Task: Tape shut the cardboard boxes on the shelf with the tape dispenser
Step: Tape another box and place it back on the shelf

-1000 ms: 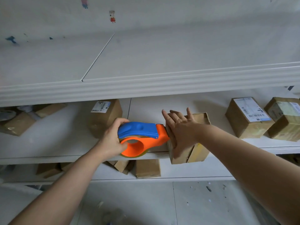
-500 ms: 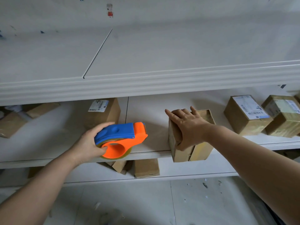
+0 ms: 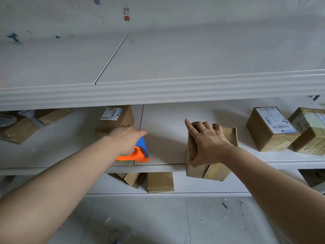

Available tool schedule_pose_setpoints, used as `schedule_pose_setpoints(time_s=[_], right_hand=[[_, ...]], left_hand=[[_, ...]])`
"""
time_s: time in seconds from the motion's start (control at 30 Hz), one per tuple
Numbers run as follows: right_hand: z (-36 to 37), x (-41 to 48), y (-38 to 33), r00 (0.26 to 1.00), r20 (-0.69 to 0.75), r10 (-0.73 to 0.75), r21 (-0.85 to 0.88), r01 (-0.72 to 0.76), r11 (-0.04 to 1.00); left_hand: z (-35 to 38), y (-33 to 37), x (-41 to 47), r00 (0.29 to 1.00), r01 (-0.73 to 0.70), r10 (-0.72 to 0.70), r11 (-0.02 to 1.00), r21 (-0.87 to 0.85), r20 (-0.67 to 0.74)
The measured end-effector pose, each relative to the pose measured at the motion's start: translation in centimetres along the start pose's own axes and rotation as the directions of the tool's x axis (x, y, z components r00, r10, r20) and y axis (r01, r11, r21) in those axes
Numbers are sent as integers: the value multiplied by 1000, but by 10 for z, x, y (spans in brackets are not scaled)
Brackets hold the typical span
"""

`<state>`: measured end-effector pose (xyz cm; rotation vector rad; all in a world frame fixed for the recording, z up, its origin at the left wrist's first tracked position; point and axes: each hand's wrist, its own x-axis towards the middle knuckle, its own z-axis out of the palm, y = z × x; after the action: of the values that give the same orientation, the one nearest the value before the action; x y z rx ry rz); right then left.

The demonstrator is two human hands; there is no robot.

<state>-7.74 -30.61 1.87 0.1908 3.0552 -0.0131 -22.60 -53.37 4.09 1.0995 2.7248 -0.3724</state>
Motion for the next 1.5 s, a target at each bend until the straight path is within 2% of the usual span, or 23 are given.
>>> schedule_pose_setpoints(time_s=[0.07, 0.1, 0.17, 0.23, 0.37, 0.47, 0.5, 0.6, 0.73, 0.8, 0.87, 0.97, 1.03, 1.1, 1.13, 1.2, 1.23, 1.3, 1.37, 1.4, 1.43, 1.47, 1.5], right_hand=[[2, -3, 2, 999, -33, -9, -4, 9, 1000], [1, -3, 1, 999, -48, -3, 7, 4, 1000], [-2, 0, 0, 998, -61, 20, 49, -17, 999], [-5, 4, 0, 996, -80, 50, 84, -44, 995], [-11, 7, 8, 998, -46, 46, 106, -41, 994], [-13, 2, 16, 997, 49, 52, -1, -52, 999], [-12, 1, 18, 995, 64, 70, -30, -68, 997], [-8, -4, 20, 991, 84, 106, -27, -104, 994], [-4, -6, 26, 989, 86, 122, -46, -118, 992], [-3, -4, 26, 992, 59, 113, -45, -111, 993], [0, -4, 22, 994, 31, 107, -56, -105, 993], [4, -10, 22, 989, 12, 146, -58, -145, 988], [2, -16, 26, 981, 14, 192, -27, -192, 981], [-1, -21, 29, 963, 42, 267, 0, -268, 964], [-1, -23, 31, 947, 67, 315, 18, -317, 948], [0, -28, 32, 914, 117, 389, 106, -401, 910], [0, -29, 33, 907, 132, 400, 171, -418, 892], [-2, -31, 38, 917, 150, 370, 292, -399, 869], [-6, -31, 48, 929, 209, 306, 559, -370, 742], [-8, -31, 54, 932, 245, 266, 751, -356, 556], [-9, -32, 61, 936, 267, 229, 903, -326, 279], [-7, -34, 67, 941, 275, 198, 960, -279, -9], [-3, -35, 71, 939, 285, 192, 949, -247, -197]], left_hand=[[4, -6, -1, 994, 106, -109, 983, -151, -12], [5, -6, 3, 988, 109, -135, 958, -264, -81], [6, 6, 14, 983, 52, -122, 896, -441, -133], [14, 26, 27, 988, 22, -96, 862, -506, -121], [47, 50, 49, 965, 7, -97, 938, -345, -243], [63, 54, 50, 965, 51, -130, 946, -319, -229], [71, 55, 50, 953, 47, -118, 967, -249, -279], [96, 54, 53, 927, -2, -24, 998, -70, -374], [109, 64, 62, 927, -70, 127, 983, 172, -352], [114, 65, 63, 941, -119, 196, 955, 270, -277], [118, 66, 58, 961, -163, 180, 982, 93, -210], [90, 75, 52, 993, -32, 7, 978, -204, -120], [56, 83, 53, 988, 61, -118, 884, -463, -95], [24, 94, 56, 967, -41, -159, 678, -733, -201], [11, 103, 54, 971, -87, -149, 503, -860, -185], [-8, 127, 45, 996, -46, -68, 135, -990, -56], [-14, 139, 38, 999, 9, -49, 73, -997, 5], [-15, 160, 29, 996, 83, -46, 107, -991, 79], [-4, 169, 30, 989, 122, -110, 184, -975, 103], [-1, 169, 31, 980, 161, -142, 157, -974, 139], [0, 168, 31, 972, 191, -162, 132, -973, 168], [-1, 165, 33, 966, 217, -165, 118, -969, 197], [-4, 163, 35, 965, 236, -147, 115, -965, 219]])
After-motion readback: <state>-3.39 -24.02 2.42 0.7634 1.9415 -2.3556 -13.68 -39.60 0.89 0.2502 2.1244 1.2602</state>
